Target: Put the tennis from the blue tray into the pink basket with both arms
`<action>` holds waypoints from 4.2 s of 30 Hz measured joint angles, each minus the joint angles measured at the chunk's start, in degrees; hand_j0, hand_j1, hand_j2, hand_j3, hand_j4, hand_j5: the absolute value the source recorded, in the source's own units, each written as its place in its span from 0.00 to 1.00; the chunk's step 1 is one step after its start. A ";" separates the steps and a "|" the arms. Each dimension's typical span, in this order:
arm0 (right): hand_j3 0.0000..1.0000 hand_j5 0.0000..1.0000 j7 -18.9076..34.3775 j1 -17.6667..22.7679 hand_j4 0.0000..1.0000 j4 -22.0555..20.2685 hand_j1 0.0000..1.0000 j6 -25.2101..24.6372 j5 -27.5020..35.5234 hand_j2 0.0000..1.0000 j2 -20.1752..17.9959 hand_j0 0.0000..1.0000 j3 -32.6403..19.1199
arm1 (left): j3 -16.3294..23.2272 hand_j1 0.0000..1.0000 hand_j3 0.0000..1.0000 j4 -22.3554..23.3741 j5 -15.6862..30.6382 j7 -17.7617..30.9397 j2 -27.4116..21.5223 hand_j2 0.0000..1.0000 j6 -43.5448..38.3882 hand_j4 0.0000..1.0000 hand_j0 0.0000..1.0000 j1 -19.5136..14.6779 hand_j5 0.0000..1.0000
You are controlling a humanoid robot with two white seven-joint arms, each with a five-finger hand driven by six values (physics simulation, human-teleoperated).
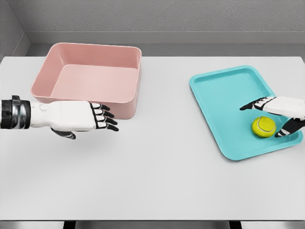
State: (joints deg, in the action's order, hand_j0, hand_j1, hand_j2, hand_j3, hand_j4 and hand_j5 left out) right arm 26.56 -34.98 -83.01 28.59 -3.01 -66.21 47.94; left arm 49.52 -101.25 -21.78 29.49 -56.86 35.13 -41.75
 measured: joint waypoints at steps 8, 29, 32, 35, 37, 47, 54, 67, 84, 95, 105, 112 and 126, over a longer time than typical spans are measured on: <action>1.00 1.00 -0.01 0.35 1.00 0.15 1.00 -0.05 -0.01 1.00 0.68 1.00 1.04 | 0.08 1.00 1.00 0.00 0.00 0.02 1.44 1.00 0.00 1.00 1.00 0.44 1.00; 0.91 0.91 -0.09 0.35 0.91 3.70 0.91 -0.02 -1.75 0.91 2.22 0.91 2.11 | -0.35 1.00 1.00 0.00 -0.09 0.07 -3.73 1.00 0.00 1.00 1.00 3.69 1.00; 0.89 0.89 -0.12 0.26 0.89 4.03 0.89 -0.02 -1.86 0.89 2.38 0.89 2.41 | -0.41 1.00 1.00 0.01 -0.11 0.07 -3.90 1.00 0.00 1.00 1.00 3.69 1.00; 0.89 0.89 -0.16 0.35 0.89 4.44 0.89 -0.01 -1.91 0.89 2.43 0.89 2.70 | -0.43 1.00 1.00 0.03 -0.12 0.07 -3.93 1.00 0.00 1.00 1.00 3.78 1.00; 0.86 0.86 -0.23 0.26 0.86 4.62 0.86 0.00 -1.92 0.86 2.45 0.86 2.96 | -0.44 1.00 1.00 0.02 -0.12 0.07 -3.91 1.00 -0.01 1.00 1.00 3.78 1.00; 0.70 0.70 -0.34 0.35 0.70 5.56 0.70 0.00 -1.86 0.70 2.97 0.70 3.39 | -0.36 1.00 1.00 0.04 -0.12 0.07 -3.80 1.00 -0.01 1.00 1.00 4.04 1.00; 0.60 0.60 -0.61 0.35 0.60 5.88 0.60 -0.26 -1.13 0.60 3.02 0.60 3.53 | -0.35 1.00 1.00 0.04 -0.12 0.07 -3.71 1.00 -0.01 1.00 1.00 4.22 1.00; 0.57 0.57 -0.30 -0.18 0.57 5.53 0.57 0.66 -1.85 0.57 3.10 0.57 3.35 | -0.28 1.00 1.00 0.07 -0.12 0.07 -3.63 1.00 -0.01 1.00 1.00 4.31 1.00; 0.57 0.57 -0.04 -1.93 0.57 0.64 0.57 3.10 -1.88 0.57 2.69 0.57 2.42 | -0.27 1.00 1.00 0.08 -0.12 0.07 -3.48 1.00 -0.01 1.00 1.00 4.22 1.00; 0.57 0.57 -0.01 -2.90 0.57 -4.07 0.57 3.16 -1.88 0.57 2.65 0.57 2.32 | -0.27 1.00 1.00 0.09 -0.12 0.07 -3.36 1.00 -0.01 1.00 1.00 4.22 1.00; 0.57 0.57 0.02 -3.78 0.57 -8.62 0.57 3.68 -1.87 0.57 3.57 0.57 2.20 | -0.27 1.00 1.00 0.09 -0.12 0.07 -3.31 1.00 -0.01 1.00 1.00 4.22 1.00; 0.57 0.57 0.40 -5.27 0.57 -9.45 0.57 5.56 -1.91 0.57 6.80 0.57 2.20 | -0.27 1.00 1.00 0.09 -0.15 0.07 -3.33 1.00 -0.01 1.00 1.00 4.22 1.00; 0.57 0.57 3.54 -7.03 0.57 -10.52 0.57 6.56 -1.93 0.57 15.99 0.57 2.45 | -0.27 1.00 1.00 0.09 -0.20 0.07 -3.39 1.00 -0.01 1.00 1.00 4.22 1.00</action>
State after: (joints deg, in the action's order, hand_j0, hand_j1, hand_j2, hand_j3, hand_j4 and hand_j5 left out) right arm 30.10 -42.01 -93.54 35.15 -4.95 -50.21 50.39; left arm 49.25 -101.16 -21.98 29.55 -60.25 35.12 -37.53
